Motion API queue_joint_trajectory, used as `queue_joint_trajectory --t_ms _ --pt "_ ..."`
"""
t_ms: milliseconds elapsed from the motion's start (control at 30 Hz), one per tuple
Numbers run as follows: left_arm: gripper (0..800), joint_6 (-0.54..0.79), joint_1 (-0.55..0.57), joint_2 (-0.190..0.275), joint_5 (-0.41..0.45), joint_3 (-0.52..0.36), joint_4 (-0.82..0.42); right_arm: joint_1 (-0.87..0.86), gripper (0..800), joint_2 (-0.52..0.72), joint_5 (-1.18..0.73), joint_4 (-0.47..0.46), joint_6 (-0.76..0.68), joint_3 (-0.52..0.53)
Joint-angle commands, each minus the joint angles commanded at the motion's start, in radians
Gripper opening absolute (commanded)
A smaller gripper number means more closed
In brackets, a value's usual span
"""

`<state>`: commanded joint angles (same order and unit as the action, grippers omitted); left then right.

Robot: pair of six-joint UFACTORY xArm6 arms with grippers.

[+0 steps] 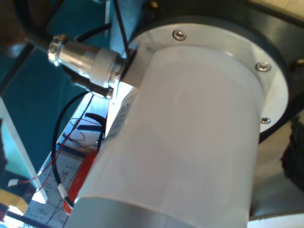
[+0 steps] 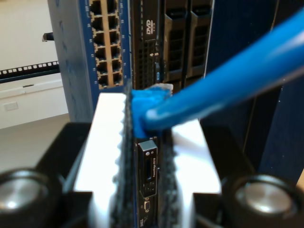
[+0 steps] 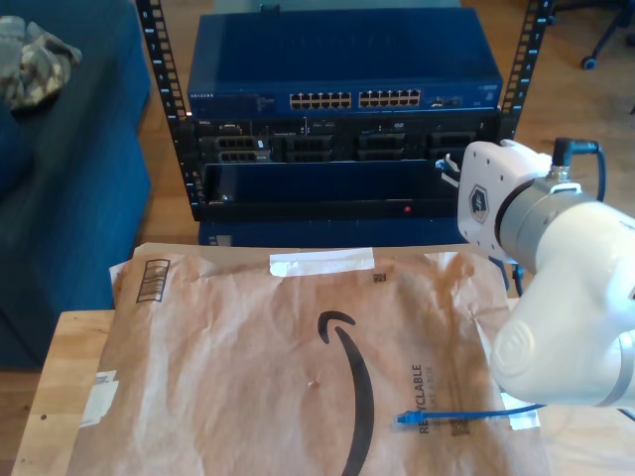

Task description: Grab the cable and plug it in

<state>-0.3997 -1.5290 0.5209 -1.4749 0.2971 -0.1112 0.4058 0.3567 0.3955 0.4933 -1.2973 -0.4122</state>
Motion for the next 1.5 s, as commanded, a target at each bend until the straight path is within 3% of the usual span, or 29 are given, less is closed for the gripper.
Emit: queue_joint_trajectory --t_ms 300,500,1500 --pt "800 0.265 -0.098 0.006 0.089 -0.018 0.006 0.000 2 -0.015 -0.002 -0.002 0.000 0.006" --pt "800 0.296 -0.110 -0.011 0.362 -0.187 0.006 -0.002 0 -0.061 -0.002 -0.003 0.000 -0.003" --pt "800 0.302 -0.112 -0.015 0.368 -0.186 0.008 0.035 0 -0.055 -0.043 -0.006 0.002 0.014"
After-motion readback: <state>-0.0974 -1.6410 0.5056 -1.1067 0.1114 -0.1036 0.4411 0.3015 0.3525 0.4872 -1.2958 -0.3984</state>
